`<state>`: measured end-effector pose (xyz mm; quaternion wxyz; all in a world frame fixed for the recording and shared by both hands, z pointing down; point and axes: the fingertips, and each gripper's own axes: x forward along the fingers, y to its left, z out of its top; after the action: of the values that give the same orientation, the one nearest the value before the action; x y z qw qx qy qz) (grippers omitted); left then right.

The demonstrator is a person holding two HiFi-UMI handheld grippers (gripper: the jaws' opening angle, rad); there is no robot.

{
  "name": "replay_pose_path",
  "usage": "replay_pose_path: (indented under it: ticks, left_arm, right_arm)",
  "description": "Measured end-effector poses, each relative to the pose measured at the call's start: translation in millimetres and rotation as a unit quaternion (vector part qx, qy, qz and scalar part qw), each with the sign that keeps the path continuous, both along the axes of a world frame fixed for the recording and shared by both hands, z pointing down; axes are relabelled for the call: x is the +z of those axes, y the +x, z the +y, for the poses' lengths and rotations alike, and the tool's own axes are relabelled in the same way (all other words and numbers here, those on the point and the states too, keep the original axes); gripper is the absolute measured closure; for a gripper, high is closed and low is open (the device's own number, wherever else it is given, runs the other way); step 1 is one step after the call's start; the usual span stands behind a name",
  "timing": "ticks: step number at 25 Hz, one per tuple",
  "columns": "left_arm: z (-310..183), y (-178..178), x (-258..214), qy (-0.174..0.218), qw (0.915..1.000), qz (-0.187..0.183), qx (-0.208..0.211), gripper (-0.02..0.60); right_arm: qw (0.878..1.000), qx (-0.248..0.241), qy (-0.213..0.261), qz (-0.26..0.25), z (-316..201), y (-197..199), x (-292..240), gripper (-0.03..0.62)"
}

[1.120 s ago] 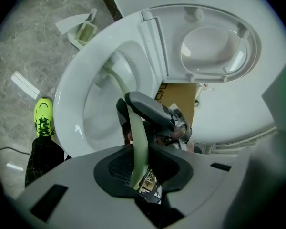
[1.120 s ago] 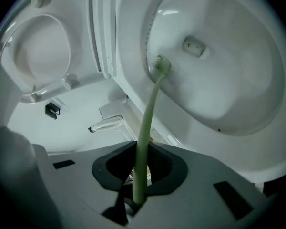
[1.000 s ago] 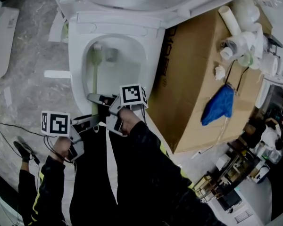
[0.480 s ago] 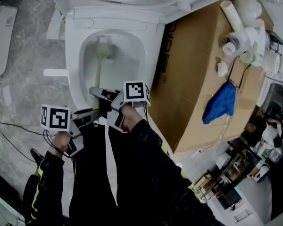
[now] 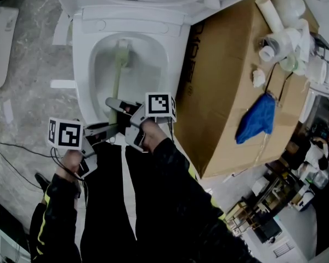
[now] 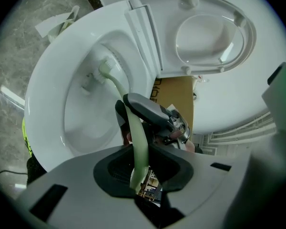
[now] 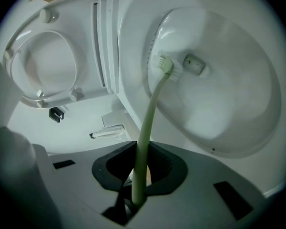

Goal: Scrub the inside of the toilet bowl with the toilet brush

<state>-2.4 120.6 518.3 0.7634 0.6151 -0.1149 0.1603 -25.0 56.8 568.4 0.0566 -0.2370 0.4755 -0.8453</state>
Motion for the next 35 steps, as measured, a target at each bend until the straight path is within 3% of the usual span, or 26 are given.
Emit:
replay_pose_path:
  ticks: [9,18,35]
  left_arm:
    - [0,2,8,0.007,0.9997,0.007,0.021,0.499]
    - [2,6,7,0.014,0.9990,0.013,0.040,0.494]
    - [13,22,4,0.007,0.9961,0.035,0.081,0.494]
  right_arm:
    - [0.999,0.042,-0.012,0.011,0,8,8,0.530]
    - [0.998,0.044,0.005,0.034,0,13,8,0.530]
    - [0.993,0.101,-0.017,0.064,11,35,9,0.530]
